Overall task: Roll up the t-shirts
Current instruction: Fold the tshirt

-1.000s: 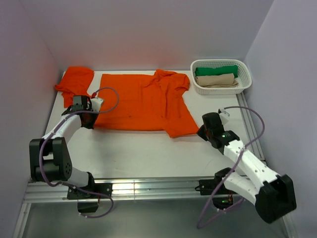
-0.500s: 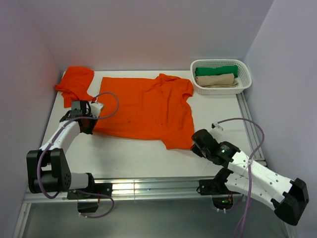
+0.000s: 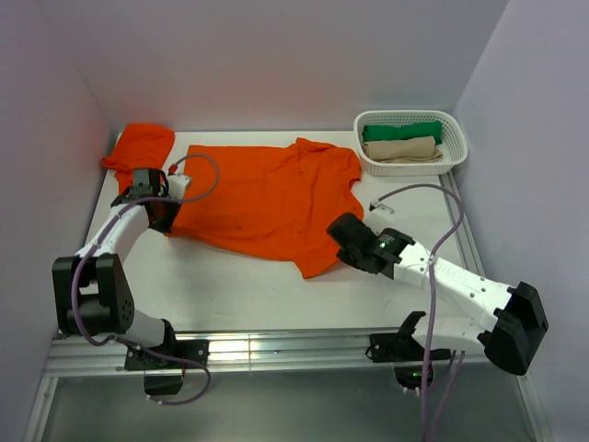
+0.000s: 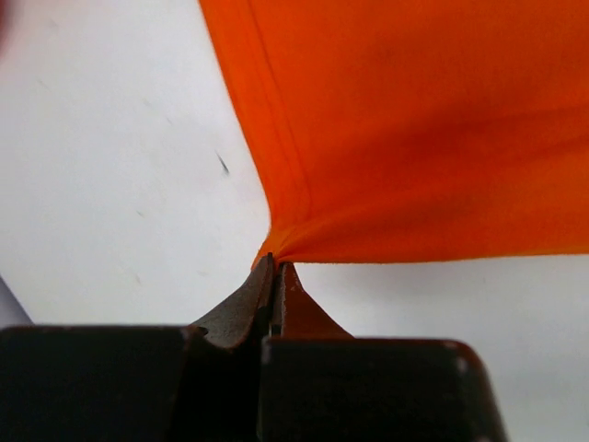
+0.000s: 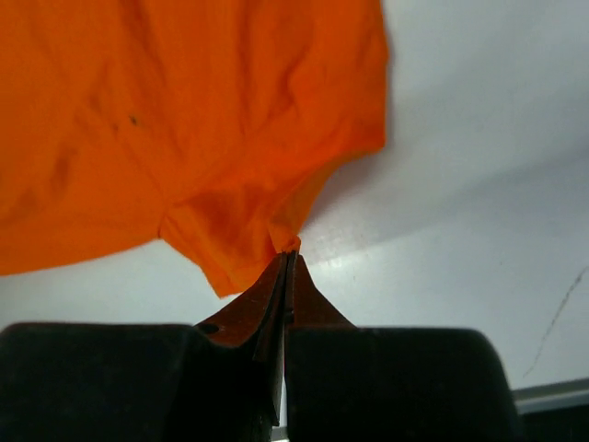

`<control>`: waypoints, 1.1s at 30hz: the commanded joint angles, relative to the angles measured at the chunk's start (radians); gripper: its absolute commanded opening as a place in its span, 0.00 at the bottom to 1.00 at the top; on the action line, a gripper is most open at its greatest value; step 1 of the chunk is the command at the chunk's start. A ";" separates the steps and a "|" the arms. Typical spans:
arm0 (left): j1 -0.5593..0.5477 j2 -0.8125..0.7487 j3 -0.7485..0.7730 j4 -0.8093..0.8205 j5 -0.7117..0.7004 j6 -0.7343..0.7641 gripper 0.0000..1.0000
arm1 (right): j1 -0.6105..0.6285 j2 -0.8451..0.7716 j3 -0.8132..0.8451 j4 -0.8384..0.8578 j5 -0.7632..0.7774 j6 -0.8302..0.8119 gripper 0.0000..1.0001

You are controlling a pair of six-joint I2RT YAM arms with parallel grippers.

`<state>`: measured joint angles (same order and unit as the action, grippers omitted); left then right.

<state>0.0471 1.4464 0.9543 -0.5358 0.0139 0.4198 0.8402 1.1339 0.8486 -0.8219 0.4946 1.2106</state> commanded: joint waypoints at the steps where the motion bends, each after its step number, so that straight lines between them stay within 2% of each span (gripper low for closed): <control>1: -0.010 0.057 0.122 -0.018 0.017 -0.035 0.00 | -0.137 0.027 0.073 0.098 0.003 -0.204 0.00; 7: -0.032 0.244 0.290 -0.046 0.015 -0.070 0.00 | -0.314 0.234 0.280 0.167 -0.077 -0.407 0.00; 12: -0.033 0.405 0.446 -0.084 0.009 -0.101 0.00 | -0.386 0.410 0.440 0.194 -0.116 -0.505 0.00; 16: -0.038 0.489 0.547 -0.112 0.006 -0.121 0.00 | -0.432 0.571 0.607 0.184 -0.134 -0.549 0.00; 22: -0.039 0.600 0.705 -0.151 -0.009 -0.157 0.00 | -0.492 0.730 0.786 0.164 -0.177 -0.599 0.00; 28: -0.072 0.666 0.781 -0.162 -0.014 -0.179 0.00 | -0.533 0.848 0.880 0.173 -0.206 -0.623 0.00; 33: -0.079 0.716 0.816 -0.164 -0.077 -0.190 0.00 | -0.547 0.921 0.943 0.188 -0.223 -0.652 0.00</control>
<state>-0.0277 2.1410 1.7229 -0.6830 -0.0242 0.2558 0.3027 2.0312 1.7222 -0.6529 0.2825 0.5983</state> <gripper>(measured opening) 0.015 0.007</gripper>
